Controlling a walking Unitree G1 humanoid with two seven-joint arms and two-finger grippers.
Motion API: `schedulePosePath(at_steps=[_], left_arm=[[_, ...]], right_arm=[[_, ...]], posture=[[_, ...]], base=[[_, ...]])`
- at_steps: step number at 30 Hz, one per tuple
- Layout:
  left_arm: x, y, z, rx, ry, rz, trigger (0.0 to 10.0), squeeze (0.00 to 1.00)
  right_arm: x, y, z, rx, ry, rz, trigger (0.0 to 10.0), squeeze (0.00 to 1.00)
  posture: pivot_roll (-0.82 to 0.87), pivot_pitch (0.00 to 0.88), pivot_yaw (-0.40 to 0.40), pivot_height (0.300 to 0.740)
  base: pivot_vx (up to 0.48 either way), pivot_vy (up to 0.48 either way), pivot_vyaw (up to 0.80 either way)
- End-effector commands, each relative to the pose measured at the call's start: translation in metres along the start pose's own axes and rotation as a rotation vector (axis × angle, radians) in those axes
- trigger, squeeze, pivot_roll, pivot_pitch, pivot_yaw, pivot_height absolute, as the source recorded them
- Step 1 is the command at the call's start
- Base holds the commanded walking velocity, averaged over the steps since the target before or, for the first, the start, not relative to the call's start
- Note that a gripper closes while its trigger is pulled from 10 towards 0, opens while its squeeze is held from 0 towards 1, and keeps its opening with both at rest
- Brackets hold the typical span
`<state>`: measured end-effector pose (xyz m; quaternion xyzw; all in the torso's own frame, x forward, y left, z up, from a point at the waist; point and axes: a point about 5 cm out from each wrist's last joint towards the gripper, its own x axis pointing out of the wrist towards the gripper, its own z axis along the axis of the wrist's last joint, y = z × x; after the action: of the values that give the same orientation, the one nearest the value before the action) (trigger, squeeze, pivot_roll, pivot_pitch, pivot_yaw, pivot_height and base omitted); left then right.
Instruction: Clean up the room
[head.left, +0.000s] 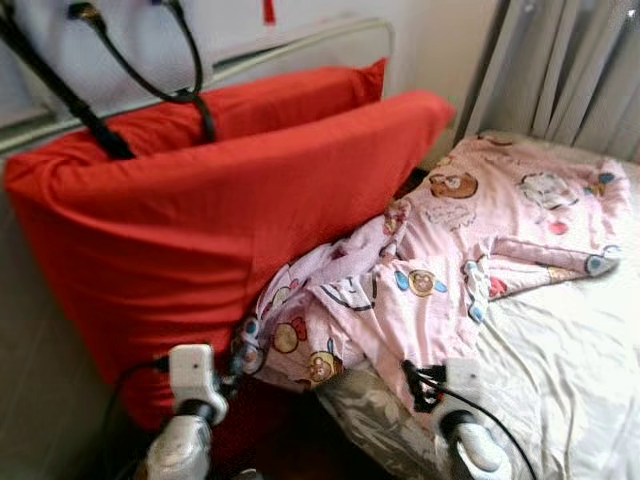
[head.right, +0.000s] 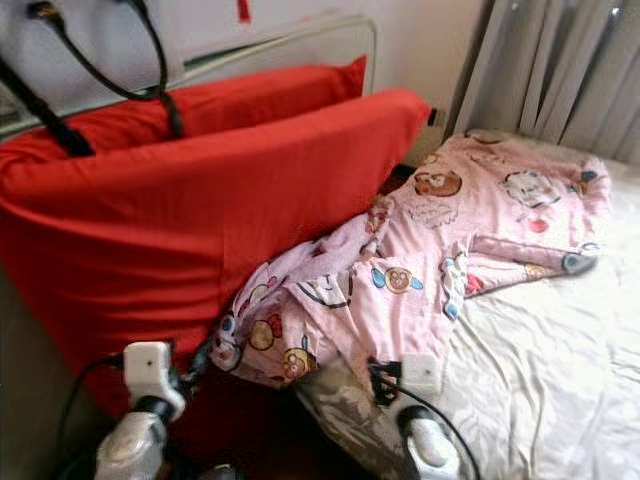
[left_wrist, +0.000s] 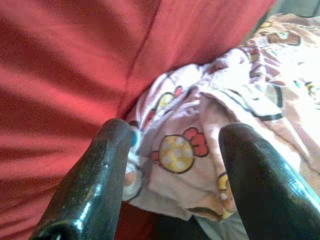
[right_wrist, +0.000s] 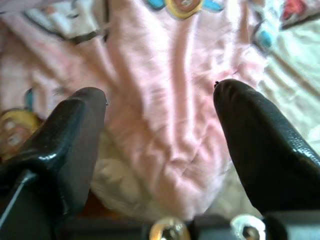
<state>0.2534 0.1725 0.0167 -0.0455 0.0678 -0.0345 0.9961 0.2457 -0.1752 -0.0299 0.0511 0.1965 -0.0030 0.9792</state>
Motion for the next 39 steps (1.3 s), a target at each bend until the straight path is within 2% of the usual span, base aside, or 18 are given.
schedulePosePath(at_steps=[1, 13, 21, 24, 31, 36, 39], left_arm=[[-0.001, 0.011, 0.0, 0.014, 0.011, 0.027, 10.0, 0.0], [-0.001, 0.01, 0.0, 0.016, 0.012, 0.026, 10.0, 0.0], [0.0, 0.01, 0.002, 0.014, 0.008, 0.02, 10.0, 0.0], [0.0, 0.01, 0.003, 0.017, 0.008, 0.019, 10.0, 0.0], [0.001, 0.01, 0.005, 0.02, 0.001, 0.015, 10.0, 0.0], [-0.002, 0.013, 0.007, 0.029, -0.003, 0.011, 10.0, 0.0], [-0.002, 0.014, 0.008, 0.035, -0.003, 0.008, 10.0, 0.0]], right_arm=[[0.005, 0.012, 0.007, 0.011, -0.03, 0.03, 10.0, 0.0], [0.006, 0.017, 0.009, 0.01, -0.044, 0.048, 10.0, 0.0], [0.008, 0.022, 0.008, -0.012, -0.004, 0.064, 10.0, 0.0], [0.008, 0.023, 0.011, -0.013, -0.034, 0.069, 10.0, 0.0], [0.01, 0.025, 0.013, -0.019, -0.034, 0.064, 10.0, 0.0], [0.013, 0.027, 0.012, -0.028, 0.008, 0.056, 10.0, 0.0], [0.014, 0.029, 0.01, -0.04, 0.036, 0.056, 10.0, 0.0]], posture=[[-0.04, 0.0, -0.021, 0.652], [-0.04, 0.0, -0.021, 0.652], [-0.04, 0.0, -0.017, 0.652], [-0.03, 0.0, -0.015, 0.637], [-0.02, 0.018, -0.005, 0.637], [0.0, 0.045, 0.008, 0.637], [0.01, 0.06, 0.012, 0.617]], base=[[0.311, 0.0, 0.0], [0.315, 0.0, 0.0], [0.0, 0.0, 0.0], [0.0, 0.0, 0.0], [0.0, 0.0, 0.0], [0.0, 0.0, 0.0], [0.0, 0.0, 0.0]])
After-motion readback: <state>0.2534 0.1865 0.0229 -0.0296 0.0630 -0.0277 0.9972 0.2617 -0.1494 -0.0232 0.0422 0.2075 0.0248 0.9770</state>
